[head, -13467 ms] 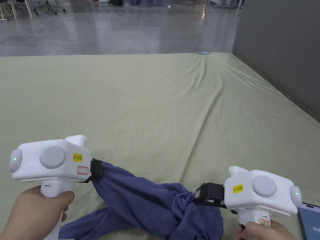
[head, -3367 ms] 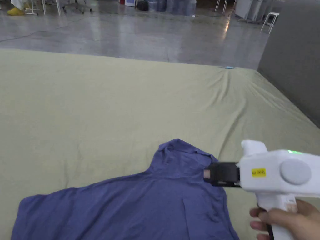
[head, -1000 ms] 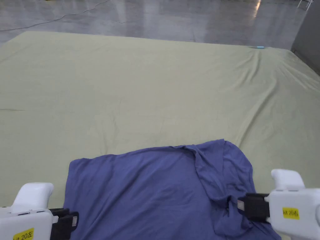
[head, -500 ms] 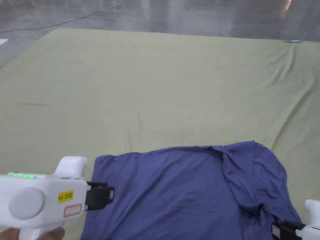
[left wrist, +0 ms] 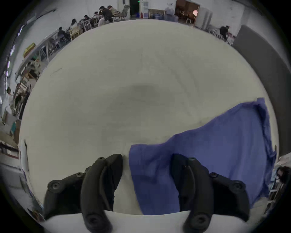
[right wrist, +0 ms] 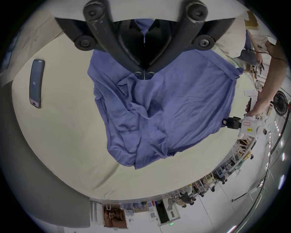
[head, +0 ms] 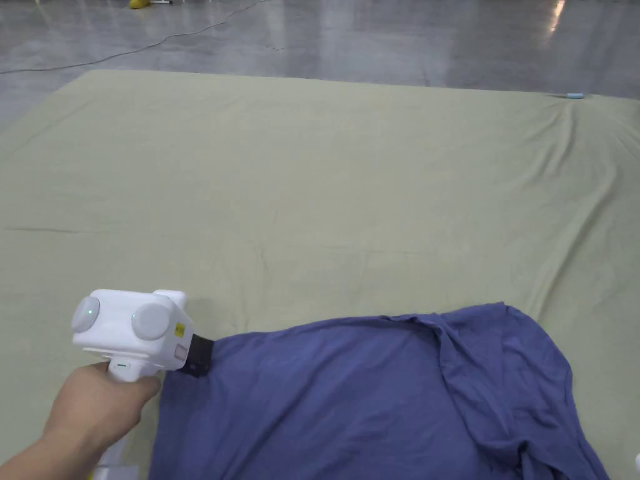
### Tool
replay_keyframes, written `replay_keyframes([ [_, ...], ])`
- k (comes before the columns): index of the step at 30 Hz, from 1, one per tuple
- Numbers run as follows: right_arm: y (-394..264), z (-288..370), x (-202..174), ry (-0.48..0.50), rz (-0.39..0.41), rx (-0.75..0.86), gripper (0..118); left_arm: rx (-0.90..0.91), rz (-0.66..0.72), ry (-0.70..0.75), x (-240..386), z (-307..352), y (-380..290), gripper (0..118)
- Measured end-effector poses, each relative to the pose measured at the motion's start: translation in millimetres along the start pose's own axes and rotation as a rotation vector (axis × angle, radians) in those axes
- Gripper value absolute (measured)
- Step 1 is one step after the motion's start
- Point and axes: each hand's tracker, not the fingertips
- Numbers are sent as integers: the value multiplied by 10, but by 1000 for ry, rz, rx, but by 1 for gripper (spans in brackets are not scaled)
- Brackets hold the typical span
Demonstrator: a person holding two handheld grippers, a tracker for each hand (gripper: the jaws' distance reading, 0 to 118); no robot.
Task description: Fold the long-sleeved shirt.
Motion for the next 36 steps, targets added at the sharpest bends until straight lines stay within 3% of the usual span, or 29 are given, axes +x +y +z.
replay_keyframes([
  [1, 29, -2, 10, -11, 4, -4, 0, 12, -34, 20, 36, 34, 1, 17],
  [2, 80, -26, 16, -25, 12, -12, 0, 14, -62, 23, 76, 174, 7, 0],
  [6, 574, -199, 93, -51, 58, -4, 0, 59, -14, -66, 117, 412, 186, 0],
  [9, 1304, -418, 275, -17, 27, 64, 2, 102, 7, -101, 77, 539, 388, 0],
  [11, 1839, -621, 356, 15, -40, 62, 80, 134, -47, -39, 29, 564, 625, 0],
  [12, 2113, -785, 391, 15, -82, 32, 111, 134, -49, -45, 8, 588, 697, 0],
  [13, 2370, -908, 453, 35, -117, 15, 118, 133, -43, -51, -19, 600, 752, 0],
  [19, 3097, -1823, 471, -79, -217, -214, 118, 124, -12, -69, 28, 745, 800, 0],
  [20, 3117, -1937, 461, -100, -229, -247, 111, 115, -14, -67, 20, 726, 790, 0],
  [21, 3029, -1988, 399, -109, -239, -275, 99, 104, -20, -63, 11, 699, 772, 0],
  [22, 3008, -2082, 384, -140, -264, -301, 74, 100, -27, -56, 19, 675, 799, 0],
  [23, 2984, -2150, 371, -156, -286, -318, 57, 94, -32, -53, 6, 653, 787, 0],
  [24, 2956, -2204, 349, -164, -296, -325, 57, 83, -33, -54, -14, 625, 774, 0],
  [26, 2893, -2132, 259, -200, -241, -289, 51, 71, -27, -56, -17, 587, 744, 0],
  [27, 2911, -2095, 224, -217, -235, -291, 35, 64, -22, -58, -32, 561, 736, 0],
  [28, 2915, -2032, 164, -238, -184, -279, 2, 59, -15, -62, -48, 540, 727, 0],
  [30, 2920, -1923, 103, -304, -91, -259, 2, 53, 7, -76, -136, 438, 793, 0],
  [31, 2928, -1855, 145, -248, -111, -257, 2, 52, 22, -88, -151, 429, 806, 0],
  [36, 3024, -1420, 246, -175, -129, -191, 2, 57, 56, -129, -96, 542, 851, 0],
])
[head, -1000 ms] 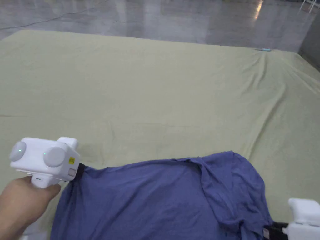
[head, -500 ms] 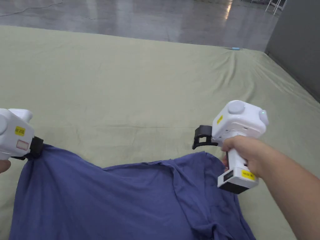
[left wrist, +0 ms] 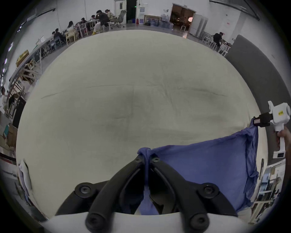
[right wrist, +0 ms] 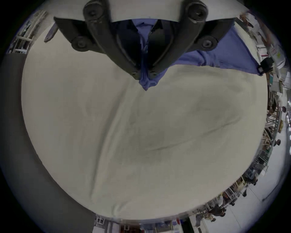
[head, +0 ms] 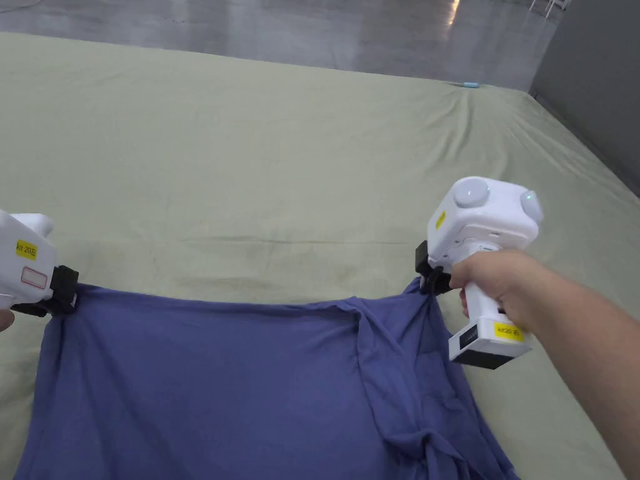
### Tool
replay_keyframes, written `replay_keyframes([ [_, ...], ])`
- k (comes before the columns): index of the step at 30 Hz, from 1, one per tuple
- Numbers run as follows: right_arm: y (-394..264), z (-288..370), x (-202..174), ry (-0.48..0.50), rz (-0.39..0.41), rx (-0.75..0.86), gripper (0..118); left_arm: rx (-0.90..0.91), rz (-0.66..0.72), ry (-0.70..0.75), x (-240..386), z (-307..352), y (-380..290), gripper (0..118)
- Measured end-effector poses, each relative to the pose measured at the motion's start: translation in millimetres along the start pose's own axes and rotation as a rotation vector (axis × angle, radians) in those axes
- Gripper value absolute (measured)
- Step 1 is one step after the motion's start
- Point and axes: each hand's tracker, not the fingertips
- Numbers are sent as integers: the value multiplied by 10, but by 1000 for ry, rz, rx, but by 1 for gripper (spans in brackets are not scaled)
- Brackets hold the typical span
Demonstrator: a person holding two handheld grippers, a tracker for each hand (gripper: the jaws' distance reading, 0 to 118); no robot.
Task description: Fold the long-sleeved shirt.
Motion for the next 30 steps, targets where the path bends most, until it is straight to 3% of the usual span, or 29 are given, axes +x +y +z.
replay_keyframes([
  [7, 194, 722, -51, 33, 69, 240, 2, 70, 20, -20, 141, 212, 175, 0],
  [14, 216, 1014, -154, 33, 124, 288, 2, 110, 42, -49, 120, 407, 343, 0],
  [20, -498, 1220, 48, 27, 316, 337, 2, 154, -127, -61, 148, 721, -205, 0],
  [24, -1136, 1386, 396, 47, 352, 337, 2, 141, -189, -54, 125, 1015, -823, 0],
  [30, -2278, 1378, 668, 93, 358, 260, 2, 65, -161, -85, -41, 1029, -1581, 0],
])
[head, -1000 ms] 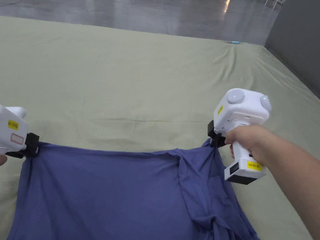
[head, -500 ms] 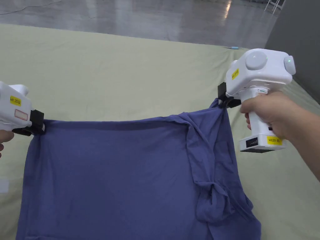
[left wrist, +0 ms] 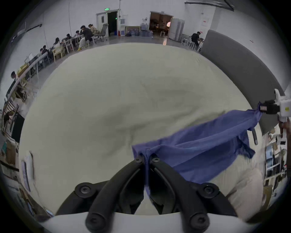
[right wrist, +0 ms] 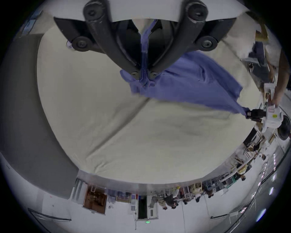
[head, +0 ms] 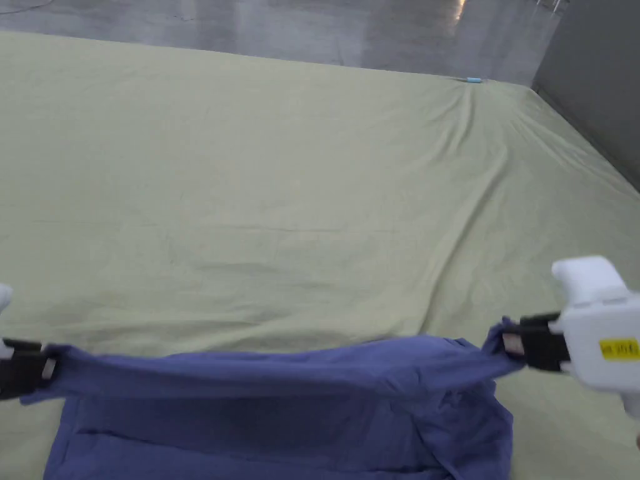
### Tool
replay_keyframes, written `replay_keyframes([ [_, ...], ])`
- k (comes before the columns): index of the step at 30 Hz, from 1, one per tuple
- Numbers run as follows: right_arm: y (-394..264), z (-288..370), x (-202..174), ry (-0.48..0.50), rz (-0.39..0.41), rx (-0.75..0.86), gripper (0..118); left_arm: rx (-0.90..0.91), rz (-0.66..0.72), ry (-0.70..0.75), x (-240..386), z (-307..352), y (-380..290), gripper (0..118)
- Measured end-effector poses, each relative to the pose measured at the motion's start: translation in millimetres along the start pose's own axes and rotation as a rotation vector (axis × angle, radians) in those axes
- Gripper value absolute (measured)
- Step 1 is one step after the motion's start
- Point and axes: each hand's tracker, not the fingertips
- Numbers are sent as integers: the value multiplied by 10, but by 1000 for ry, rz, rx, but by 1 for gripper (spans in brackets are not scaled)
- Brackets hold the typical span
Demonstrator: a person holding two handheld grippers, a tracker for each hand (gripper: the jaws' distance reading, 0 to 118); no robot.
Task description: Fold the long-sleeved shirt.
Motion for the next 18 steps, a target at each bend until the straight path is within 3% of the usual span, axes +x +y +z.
replay_keyframes([
  [2, -311, -52, -58, -14, -6, -17, 2, -32, -14, 22, 42, -66, -232, 0],
  [6, -816, -224, -173, 14, -98, -118, 2, -66, 35, 12, -68, -230, -593, 0],
  [8, -1001, -366, -167, -9, -72, -134, 2, -74, 42, 15, -34, -194, -727, 0],
  [12, -1289, -723, -123, -12, -132, -220, 2, -102, 87, 13, -107, -408, -890, 0],
  [15, -1380, -784, -168, -39, -101, -176, 2, -85, 95, 30, -111, -496, -956, 0],
  [18, -1374, -781, -163, -46, -126, -174, 2, -81, 67, 56, 8, -430, -917, 0],
])
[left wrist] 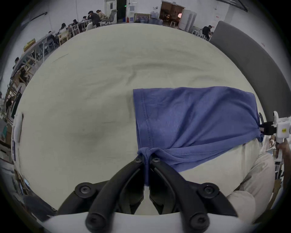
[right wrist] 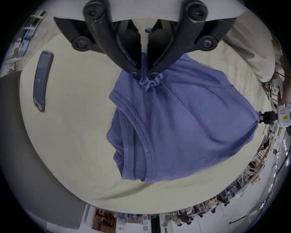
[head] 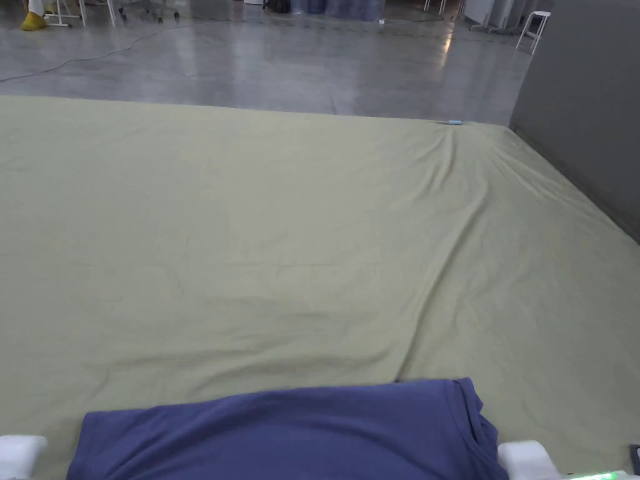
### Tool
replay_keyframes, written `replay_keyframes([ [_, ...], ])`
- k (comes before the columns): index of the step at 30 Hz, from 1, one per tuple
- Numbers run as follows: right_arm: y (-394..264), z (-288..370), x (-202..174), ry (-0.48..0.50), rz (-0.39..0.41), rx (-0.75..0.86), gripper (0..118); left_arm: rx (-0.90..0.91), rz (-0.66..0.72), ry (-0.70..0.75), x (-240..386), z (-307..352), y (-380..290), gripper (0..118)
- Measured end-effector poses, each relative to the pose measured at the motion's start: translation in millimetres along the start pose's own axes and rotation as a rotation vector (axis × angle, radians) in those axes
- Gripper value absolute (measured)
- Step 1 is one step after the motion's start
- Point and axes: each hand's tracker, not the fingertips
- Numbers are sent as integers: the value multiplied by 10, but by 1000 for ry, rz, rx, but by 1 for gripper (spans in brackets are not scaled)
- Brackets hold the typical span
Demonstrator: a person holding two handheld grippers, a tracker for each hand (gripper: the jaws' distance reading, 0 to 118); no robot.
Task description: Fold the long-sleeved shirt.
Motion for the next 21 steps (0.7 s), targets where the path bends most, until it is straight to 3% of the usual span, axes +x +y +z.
replay_keyframes([
  [3, -44, -33, 55, 21, -58, 21, 4, 4, -15, 21, 33, -26, -23, 0],
  [4, -35, -6, 80, 32, -76, 20, 9, 5, -6, 23, 33, -6, -9, 3],
  [5, -1, 44, 112, 44, -94, 14, 26, 6, 21, 21, 26, 37, 16, 15],
  [6, 42, 141, 152, 63, -129, 17, 51, 15, 58, 16, 124, 180, 19, 38],
  [7, 83, 267, 194, 57, -136, 30, 87, 55, 66, 37, 132, 298, 40, 86],
  [8, 126, 406, 216, 77, -142, 61, 99, 107, 64, 59, 144, 423, 59, 105],
  [11, 225, 968, 278, 158, -208, 259, 99, 287, 71, 3, 129, 809, 53, 117],
  [15, 263, 1327, 110, 294, -264, 314, 99, 287, 67, -21, 231, 1041, -21, 116],
  [17, 226, 1315, -59, 291, -223, 302, 90, 204, 54, -88, 322, 1033, -96, 111],
  [18, 192, 1303, -170, 257, -167, 311, 65, 163, 61, -118, 336, 1010, -147, 94],
  [19, 164, 1279, -287, 205, -116, 311, 7, 154, 88, -127, 369, 994, -181, 33],
  [20, 141, 1229, -394, 158, -70, 287, 0, 158, 90, -121, 395, 966, -213, 0],
  [21, 102, 1119, -471, 158, -32, 273, 0, 143, 82, -102, 424, 932, -271, 0],
])
